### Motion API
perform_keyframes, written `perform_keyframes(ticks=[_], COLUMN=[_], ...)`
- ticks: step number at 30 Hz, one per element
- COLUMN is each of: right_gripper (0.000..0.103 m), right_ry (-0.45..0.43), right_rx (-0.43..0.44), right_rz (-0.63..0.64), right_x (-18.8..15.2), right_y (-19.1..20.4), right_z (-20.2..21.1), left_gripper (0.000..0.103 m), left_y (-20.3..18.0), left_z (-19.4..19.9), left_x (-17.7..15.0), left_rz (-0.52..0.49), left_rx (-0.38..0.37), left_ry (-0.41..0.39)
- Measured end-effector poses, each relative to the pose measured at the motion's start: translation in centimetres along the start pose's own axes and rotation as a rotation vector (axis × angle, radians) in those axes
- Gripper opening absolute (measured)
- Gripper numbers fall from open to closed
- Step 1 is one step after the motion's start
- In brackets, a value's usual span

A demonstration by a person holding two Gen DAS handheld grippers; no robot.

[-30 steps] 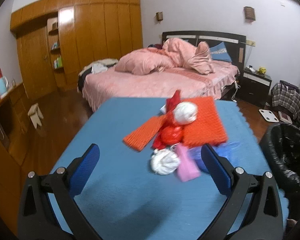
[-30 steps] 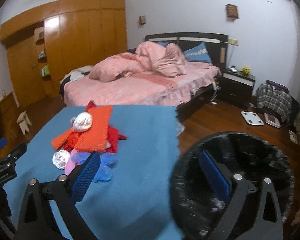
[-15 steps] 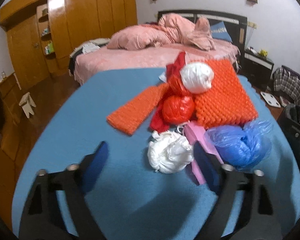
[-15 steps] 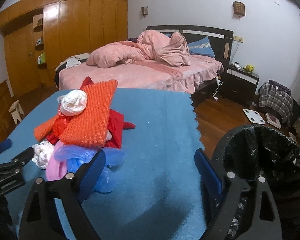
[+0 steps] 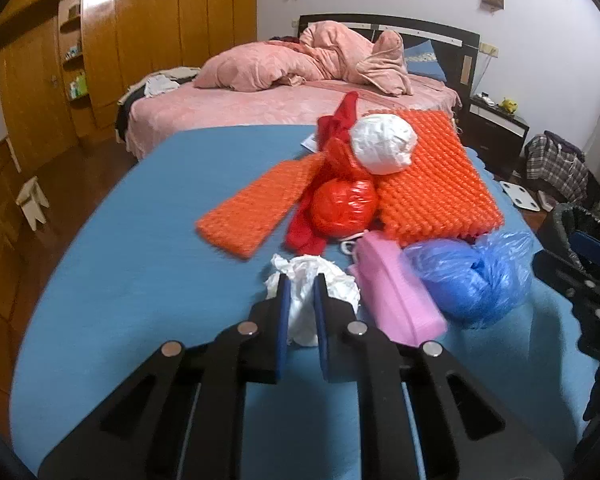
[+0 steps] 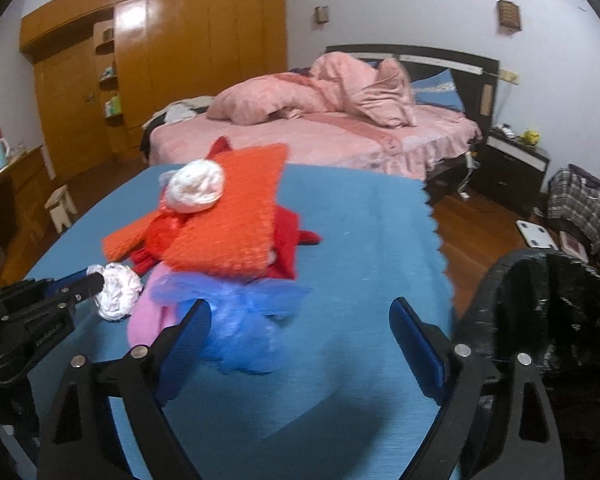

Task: Collect trash
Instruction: 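Carry the blue bag to the bin and release it with the right tool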

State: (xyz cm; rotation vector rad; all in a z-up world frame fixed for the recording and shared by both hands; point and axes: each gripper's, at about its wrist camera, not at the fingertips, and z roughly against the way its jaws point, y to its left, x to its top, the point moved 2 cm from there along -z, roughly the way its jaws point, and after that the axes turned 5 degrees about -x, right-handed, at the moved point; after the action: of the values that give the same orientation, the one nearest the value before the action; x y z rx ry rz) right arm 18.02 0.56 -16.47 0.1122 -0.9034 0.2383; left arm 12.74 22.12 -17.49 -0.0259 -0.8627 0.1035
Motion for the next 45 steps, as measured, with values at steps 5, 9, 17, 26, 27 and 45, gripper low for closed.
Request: perform_keyframes(ticks=[5,9,17,26,27,45], right_gripper=[0.09,0.067,0.032,0.028,0.028,0.028], right_ry=[0.073,0.155,0.146,0.12,0.115,0.009], right_rx=[0.01,0.096,0.165,0.186,0.186,-0.126], right_rz=[0.04,0.068,0.104,0.056,0.049,-0.202], right_x=[-0.5,-1.0,-1.3,-0.8,-0.8,-1.8], right_y=[2.1,3.0,4.3,2.5,1.9,-18.4], right_z=[-2.5,-4.3,-4.0,-1.6,-1.0,7.1], left_gripper=[0.011,0.011,0.011,0.011,0.011,0.011], left_y=[0.8,0.6,0.9,0.0,-0.3,-19.8], left_z=[0.5,0.1,-0.5,0.7,1.0,3.4], left_x=[-0.5,-0.3,-0.4,0.1,0.0,1.9], left_rz=[0.01,0.0,0.009,0.002,0.0,-0.183], left_rx=[0.012,0.017,0.031,0.018,0.009,-0.359], left_ry=[0.012,0.025,0.043,0.023,0.017,-0.044])
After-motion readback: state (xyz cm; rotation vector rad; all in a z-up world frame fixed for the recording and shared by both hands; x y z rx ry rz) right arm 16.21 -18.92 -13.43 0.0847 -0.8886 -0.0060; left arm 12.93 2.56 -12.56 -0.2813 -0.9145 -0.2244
